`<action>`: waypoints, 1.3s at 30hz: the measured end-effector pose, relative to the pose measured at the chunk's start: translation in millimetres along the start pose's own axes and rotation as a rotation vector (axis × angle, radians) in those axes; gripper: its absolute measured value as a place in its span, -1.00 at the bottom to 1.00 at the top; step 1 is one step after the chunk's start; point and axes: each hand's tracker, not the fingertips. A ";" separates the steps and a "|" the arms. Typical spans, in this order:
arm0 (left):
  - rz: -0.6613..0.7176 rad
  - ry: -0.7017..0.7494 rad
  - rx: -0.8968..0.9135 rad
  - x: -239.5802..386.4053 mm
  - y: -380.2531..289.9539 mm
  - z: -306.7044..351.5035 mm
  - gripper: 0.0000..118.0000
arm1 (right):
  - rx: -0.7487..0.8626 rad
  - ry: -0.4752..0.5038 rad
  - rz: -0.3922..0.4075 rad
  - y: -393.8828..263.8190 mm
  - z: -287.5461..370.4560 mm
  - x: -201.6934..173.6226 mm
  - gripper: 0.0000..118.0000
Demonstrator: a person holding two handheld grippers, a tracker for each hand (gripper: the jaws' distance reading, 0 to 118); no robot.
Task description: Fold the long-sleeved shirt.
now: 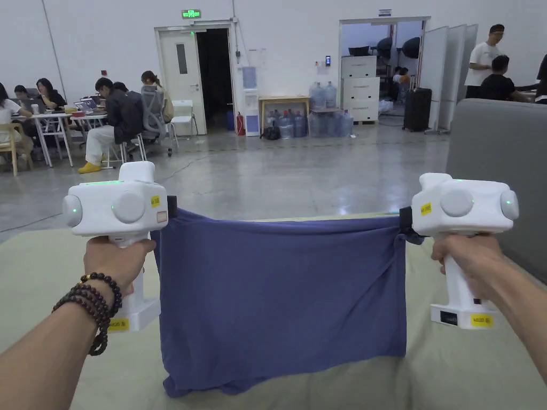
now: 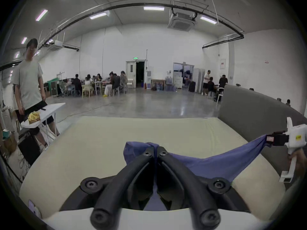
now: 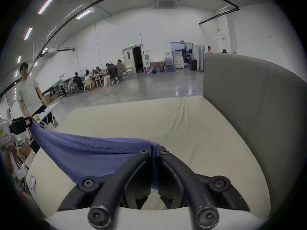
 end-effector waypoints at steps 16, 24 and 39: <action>-0.111 -0.074 -0.201 -4.2 -197.8 229.2 -1.00 | -0.181 0.139 0.130 -236.1 174.4 49.7 -0.98; -0.040 -0.087 -0.530 -10.1 -346.6 283.3 -1.00 | -0.497 0.132 0.213 -368.0 210.7 57.8 -0.98; -0.006 -0.129 -0.570 -3.8 -371.4 306.8 0.57 | -0.570 0.116 0.266 -402.5 221.8 59.4 0.56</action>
